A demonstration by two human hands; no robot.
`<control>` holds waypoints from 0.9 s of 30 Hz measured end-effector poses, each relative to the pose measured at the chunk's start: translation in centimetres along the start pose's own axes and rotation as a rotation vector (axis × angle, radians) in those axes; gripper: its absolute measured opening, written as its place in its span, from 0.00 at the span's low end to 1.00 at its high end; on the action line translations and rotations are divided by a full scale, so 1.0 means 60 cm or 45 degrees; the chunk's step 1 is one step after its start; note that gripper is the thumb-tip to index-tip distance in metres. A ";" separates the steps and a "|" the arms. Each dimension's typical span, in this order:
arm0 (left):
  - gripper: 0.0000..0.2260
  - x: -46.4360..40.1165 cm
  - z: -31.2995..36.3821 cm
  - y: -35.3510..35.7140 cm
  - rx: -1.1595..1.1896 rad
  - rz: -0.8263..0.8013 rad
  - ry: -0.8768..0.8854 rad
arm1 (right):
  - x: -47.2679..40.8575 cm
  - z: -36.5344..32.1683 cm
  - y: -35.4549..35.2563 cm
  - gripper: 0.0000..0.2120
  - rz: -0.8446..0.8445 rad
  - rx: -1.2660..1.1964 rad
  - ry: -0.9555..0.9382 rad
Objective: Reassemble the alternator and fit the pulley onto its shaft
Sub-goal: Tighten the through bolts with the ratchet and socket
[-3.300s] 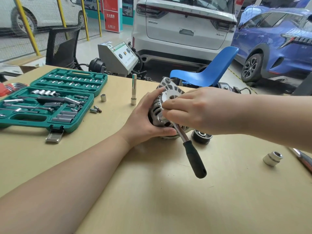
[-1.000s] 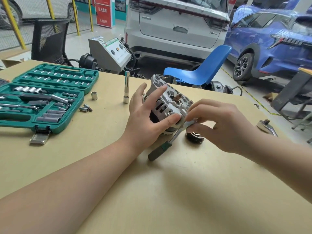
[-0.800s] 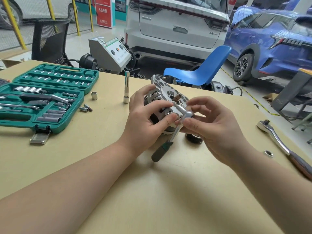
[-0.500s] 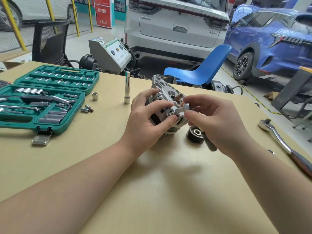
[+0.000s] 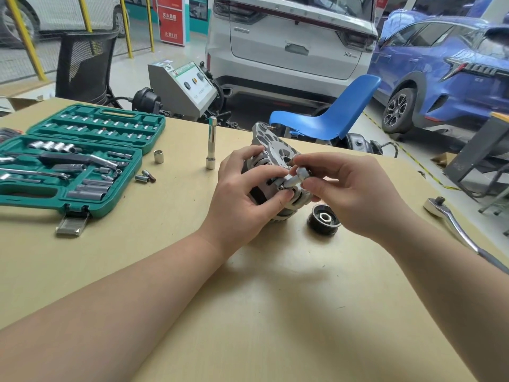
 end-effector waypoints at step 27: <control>0.10 0.005 0.002 0.017 -0.089 0.089 0.280 | -0.012 -0.054 -0.023 0.10 -0.264 -0.030 0.469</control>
Point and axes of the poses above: each hand's wrist, its own x-axis away from the middle knuckle, its own y-axis out of the palm, z = x × y, the point moved 2 cm from there along -x, towards the middle knuckle, and after that the axes turned 12 degrees about x, right-handed, at the moved point
